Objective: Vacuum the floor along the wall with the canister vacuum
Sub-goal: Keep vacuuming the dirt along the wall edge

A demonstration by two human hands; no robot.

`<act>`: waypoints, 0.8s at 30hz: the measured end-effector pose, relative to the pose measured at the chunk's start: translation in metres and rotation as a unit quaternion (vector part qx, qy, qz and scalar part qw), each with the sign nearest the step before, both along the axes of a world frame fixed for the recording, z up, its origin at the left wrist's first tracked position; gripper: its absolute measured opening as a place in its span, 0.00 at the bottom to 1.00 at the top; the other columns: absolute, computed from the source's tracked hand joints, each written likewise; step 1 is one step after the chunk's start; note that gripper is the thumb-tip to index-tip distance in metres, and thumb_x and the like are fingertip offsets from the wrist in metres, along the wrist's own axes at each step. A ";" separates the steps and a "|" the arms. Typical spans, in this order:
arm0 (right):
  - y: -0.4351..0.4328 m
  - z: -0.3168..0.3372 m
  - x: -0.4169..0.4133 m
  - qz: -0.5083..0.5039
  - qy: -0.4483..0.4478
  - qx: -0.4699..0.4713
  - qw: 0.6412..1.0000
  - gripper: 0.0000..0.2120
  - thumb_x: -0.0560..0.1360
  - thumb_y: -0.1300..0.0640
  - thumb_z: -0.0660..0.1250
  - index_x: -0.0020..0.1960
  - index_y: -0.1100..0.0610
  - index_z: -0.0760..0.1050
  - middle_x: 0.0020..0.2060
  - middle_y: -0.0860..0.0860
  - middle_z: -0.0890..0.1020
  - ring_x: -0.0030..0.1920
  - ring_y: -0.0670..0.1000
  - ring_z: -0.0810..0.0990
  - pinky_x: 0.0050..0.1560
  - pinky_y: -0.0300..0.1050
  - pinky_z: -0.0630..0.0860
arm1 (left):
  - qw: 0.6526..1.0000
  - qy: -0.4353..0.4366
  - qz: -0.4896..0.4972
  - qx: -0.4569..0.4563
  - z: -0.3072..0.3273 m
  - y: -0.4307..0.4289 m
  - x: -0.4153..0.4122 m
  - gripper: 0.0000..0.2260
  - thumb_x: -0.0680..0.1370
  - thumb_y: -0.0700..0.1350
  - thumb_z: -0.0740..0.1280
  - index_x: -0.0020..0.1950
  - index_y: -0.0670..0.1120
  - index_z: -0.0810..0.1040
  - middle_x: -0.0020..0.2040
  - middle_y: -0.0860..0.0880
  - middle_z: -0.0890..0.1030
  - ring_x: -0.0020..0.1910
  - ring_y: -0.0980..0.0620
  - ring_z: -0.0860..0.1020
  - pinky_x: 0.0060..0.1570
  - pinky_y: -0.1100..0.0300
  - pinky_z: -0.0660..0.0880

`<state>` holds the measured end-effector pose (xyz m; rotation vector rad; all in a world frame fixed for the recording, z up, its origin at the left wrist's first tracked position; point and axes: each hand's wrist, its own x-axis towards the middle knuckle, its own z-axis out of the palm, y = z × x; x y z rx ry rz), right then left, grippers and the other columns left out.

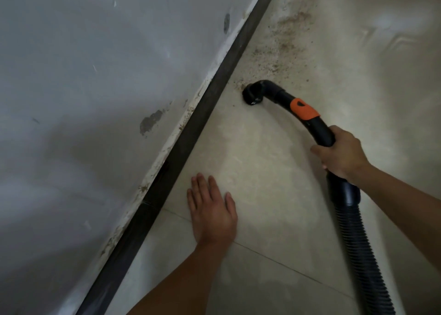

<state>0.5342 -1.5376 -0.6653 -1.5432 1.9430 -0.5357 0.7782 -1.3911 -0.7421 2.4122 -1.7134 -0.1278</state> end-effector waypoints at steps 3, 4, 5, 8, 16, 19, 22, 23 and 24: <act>-0.013 0.000 0.010 -0.028 0.005 -0.020 0.999 0.12 0.70 0.56 0.71 0.50 0.56 0.72 0.38 0.58 0.80 0.36 0.60 0.81 0.39 0.48 0.78 | 1.000 0.001 0.002 0.003 0.000 -0.001 0.000 0.27 0.80 0.54 0.51 0.74 0.39 0.66 0.75 0.37 0.63 0.76 0.40 0.58 0.74 0.44 0.56; -0.017 0.000 0.014 -0.014 0.002 -0.017 1.000 0.12 0.70 0.57 0.71 0.51 0.56 0.72 0.39 0.58 0.80 0.36 0.60 0.81 0.40 0.51 0.79 | 1.000 0.001 0.002 0.004 0.000 -0.001 0.000 0.28 0.80 0.54 0.51 0.74 0.39 0.66 0.75 0.37 0.62 0.76 0.40 0.59 0.74 0.44 0.56; -0.021 0.001 0.019 0.002 -0.005 -0.009 1.000 0.13 0.70 0.57 0.71 0.51 0.56 0.73 0.39 0.59 0.81 0.37 0.61 0.81 0.41 0.54 0.81 | 1.000 0.001 0.003 0.005 0.000 -0.001 0.000 0.28 0.80 0.54 0.51 0.74 0.39 0.66 0.75 0.37 0.62 0.76 0.40 0.59 0.74 0.44 0.56; -0.033 0.001 0.026 -0.007 -0.020 -0.001 1.000 0.13 0.70 0.57 0.71 0.53 0.57 0.74 0.41 0.62 0.81 0.39 0.63 0.82 0.44 0.60 0.82 | 1.000 -0.002 0.003 0.007 0.001 -0.001 -0.001 0.27 0.80 0.54 0.50 0.74 0.39 0.66 0.75 0.38 0.63 0.75 0.40 0.59 0.74 0.45 0.57; -0.071 -0.002 0.055 -0.025 -0.063 0.009 0.998 0.14 0.68 0.57 0.72 0.52 0.56 0.74 0.40 0.61 0.81 0.32 0.58 0.80 0.39 0.53 0.82 | 1.000 -0.011 0.002 0.021 -0.001 -0.002 0.000 0.27 0.80 0.54 0.50 0.74 0.39 0.66 0.75 0.37 0.62 0.75 0.40 0.59 0.73 0.44 0.58; -0.076 -0.002 0.069 -0.022 -0.072 0.008 0.997 0.14 0.68 0.56 0.72 0.52 0.56 0.74 0.40 0.59 0.81 0.33 0.57 0.79 0.37 0.48 0.78 | 1.000 -0.008 0.003 0.025 -0.001 -0.003 0.000 0.27 0.79 0.54 0.50 0.74 0.40 0.66 0.75 0.37 0.62 0.75 0.40 0.59 0.74 0.44 0.57; -0.063 0.003 0.063 0.011 -0.063 0.024 0.998 0.14 0.68 0.58 0.72 0.52 0.56 0.74 0.36 0.58 0.81 0.29 0.56 0.79 0.33 0.45 0.76 | 1.000 -0.001 -0.001 0.024 0.002 -0.002 0.001 0.27 0.79 0.53 0.51 0.73 0.39 0.67 0.75 0.37 0.63 0.75 0.39 0.61 0.73 0.44 0.58; -0.055 0.006 0.055 0.030 -0.051 0.030 0.998 0.13 0.68 0.59 0.72 0.51 0.56 0.74 0.33 0.58 0.81 0.27 0.55 0.78 0.31 0.44 0.75 | 1.000 0.000 -0.003 0.020 0.003 -0.002 0.001 0.27 0.79 0.53 0.52 0.73 0.39 0.68 0.74 0.37 0.64 0.75 0.39 0.61 0.73 0.43 0.59; -0.047 0.010 0.046 0.053 -0.035 0.036 0.997 0.11 0.69 0.60 0.72 0.50 0.55 0.74 0.31 0.57 0.80 0.24 0.54 0.78 0.29 0.43 0.74 | 1.000 0.000 -0.003 0.016 0.003 -0.002 0.002 0.27 0.79 0.53 0.52 0.73 0.39 0.68 0.74 0.37 0.64 0.74 0.39 0.61 0.73 0.43 0.59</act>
